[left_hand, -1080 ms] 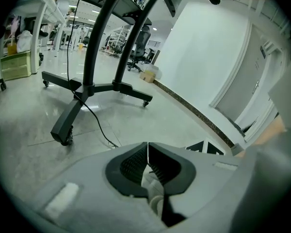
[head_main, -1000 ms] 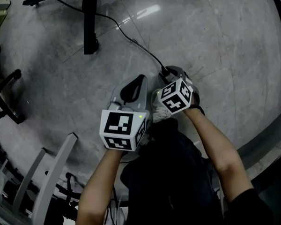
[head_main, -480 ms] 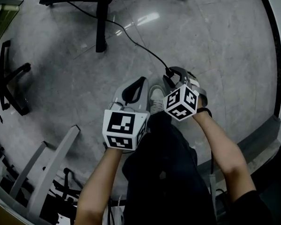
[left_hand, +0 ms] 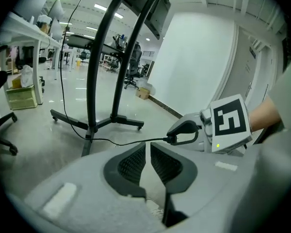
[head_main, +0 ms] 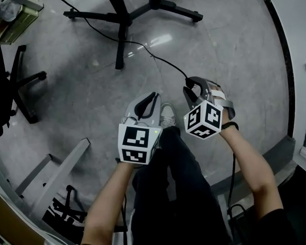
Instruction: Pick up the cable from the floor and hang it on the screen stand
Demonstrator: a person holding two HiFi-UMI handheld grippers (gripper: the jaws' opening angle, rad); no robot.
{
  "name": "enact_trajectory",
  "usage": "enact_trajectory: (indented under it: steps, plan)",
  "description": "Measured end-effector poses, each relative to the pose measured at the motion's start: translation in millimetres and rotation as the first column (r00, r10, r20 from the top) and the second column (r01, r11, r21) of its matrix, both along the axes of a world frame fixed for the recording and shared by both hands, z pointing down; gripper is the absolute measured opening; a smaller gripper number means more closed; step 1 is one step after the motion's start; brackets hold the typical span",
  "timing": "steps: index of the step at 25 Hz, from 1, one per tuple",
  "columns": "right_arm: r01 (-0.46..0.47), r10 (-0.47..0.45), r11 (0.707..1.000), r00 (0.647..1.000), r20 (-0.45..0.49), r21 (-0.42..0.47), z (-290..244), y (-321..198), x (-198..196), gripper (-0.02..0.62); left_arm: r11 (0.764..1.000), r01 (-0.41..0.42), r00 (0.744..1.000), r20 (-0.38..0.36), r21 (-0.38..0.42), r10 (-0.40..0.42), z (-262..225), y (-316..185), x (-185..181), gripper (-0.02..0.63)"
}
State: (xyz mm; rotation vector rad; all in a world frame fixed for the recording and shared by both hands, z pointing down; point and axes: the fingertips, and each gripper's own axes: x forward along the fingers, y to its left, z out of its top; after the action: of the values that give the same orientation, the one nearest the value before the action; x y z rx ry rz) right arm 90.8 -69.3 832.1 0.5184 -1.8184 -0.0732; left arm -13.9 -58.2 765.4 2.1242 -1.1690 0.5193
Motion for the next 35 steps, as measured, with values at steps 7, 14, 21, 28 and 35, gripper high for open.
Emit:
enact_trajectory:
  steps: [7, 14, 21, 28, 35]
  plan:
    - [0.131, -0.123, 0.983, 0.99, -0.068, 0.132, -118, -23, 0, 0.137, 0.995, -0.024, 0.999, 0.025, 0.094, 0.022, -68, -5, 3, 0.078]
    - [0.226, -0.196, 0.943, 0.971, -0.138, 0.245, -248, -36, -1, 0.137, 0.975, -0.066, 0.996, 0.066, 0.212, 0.053, -151, -18, 5, 0.104]
    - [0.3, -0.242, 0.89, 0.949, -0.204, 0.344, -370, -39, -5, 0.137, 0.943, -0.093, 0.994, 0.08, 0.32, 0.071, -235, -42, 10, 0.106]
    - [0.323, -0.257, 0.854, 0.944, -0.209, 0.408, -490, -24, -17, 0.135, 0.913, -0.125, 0.99, 0.103, 0.389, 0.092, -297, -46, 18, 0.138]
    - [0.368, -0.292, 0.798, 0.929, -0.228, 0.478, -615, -5, -38, 0.135, 0.903, -0.164, 0.982, 0.152, 0.397, 0.111, -321, -55, 20, 0.158]
